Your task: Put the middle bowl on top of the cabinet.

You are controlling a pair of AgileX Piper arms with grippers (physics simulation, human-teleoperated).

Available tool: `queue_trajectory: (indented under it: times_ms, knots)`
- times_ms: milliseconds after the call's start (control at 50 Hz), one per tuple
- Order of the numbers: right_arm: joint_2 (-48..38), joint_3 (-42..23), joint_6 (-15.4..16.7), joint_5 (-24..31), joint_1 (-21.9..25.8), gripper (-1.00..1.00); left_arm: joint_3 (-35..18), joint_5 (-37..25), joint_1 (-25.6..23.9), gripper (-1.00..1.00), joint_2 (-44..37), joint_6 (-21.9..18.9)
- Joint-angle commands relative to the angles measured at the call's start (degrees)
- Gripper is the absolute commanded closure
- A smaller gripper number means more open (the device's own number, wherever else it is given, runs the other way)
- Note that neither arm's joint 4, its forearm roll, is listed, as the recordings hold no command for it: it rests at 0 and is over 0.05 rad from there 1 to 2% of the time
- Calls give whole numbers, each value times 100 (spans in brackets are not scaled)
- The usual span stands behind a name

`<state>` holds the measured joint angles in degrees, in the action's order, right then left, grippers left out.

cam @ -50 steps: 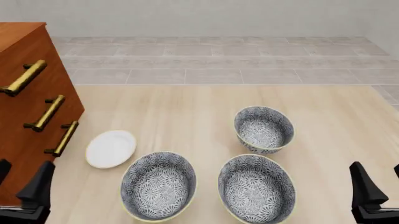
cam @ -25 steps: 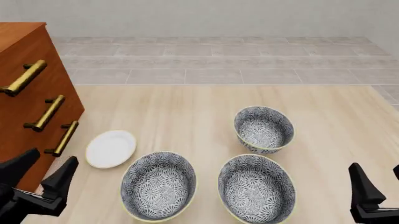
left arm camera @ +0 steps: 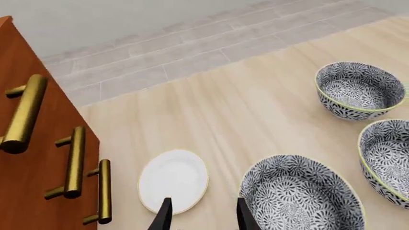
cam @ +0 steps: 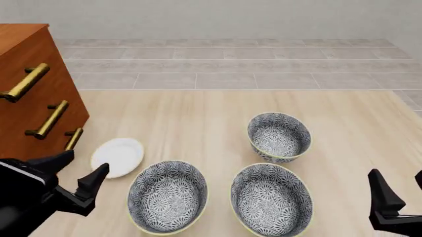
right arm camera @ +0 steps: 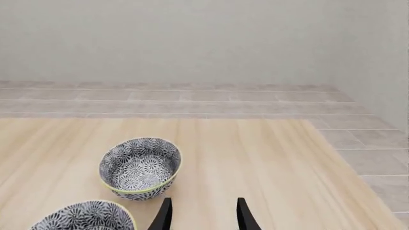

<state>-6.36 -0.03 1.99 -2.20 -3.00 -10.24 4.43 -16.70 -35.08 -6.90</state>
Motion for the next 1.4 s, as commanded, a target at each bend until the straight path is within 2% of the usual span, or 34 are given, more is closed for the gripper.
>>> queue_trajectory:
  times_ms: [20, 220, 280, 380, 560, 1020, 1200, 1400]
  knots:
    - [-200, 0, -10, -189, -38, -100, -140, 146, -245, -100, -758, -1]
    - [-453, 0, -7, -420, -32, -100, -189, 78, -346, -100, -922, -12]
    - [-398, 0, -4, -344, -45, -100, -176, 78, -314, -100, -869, -86]
    - [-271, 0, 15, -199, -43, -100, -118, 246, -424, -100, -1188, -5]
    - [-71, -1, 13, -1, -52, -100, -66, 158, -585, -100, -1225, 71]
    - [-202, 0, -17, -109, -33, -100, -41, -5, -977, -100, -1400, 252]
    - [-210, 1, -50, -109, -44, -100, -74, 192, -1131, -100, -1907, 313]
    - [-278, 0, -77, -192, -51, -100, -174, 33, -1220, -100, -2162, 348]
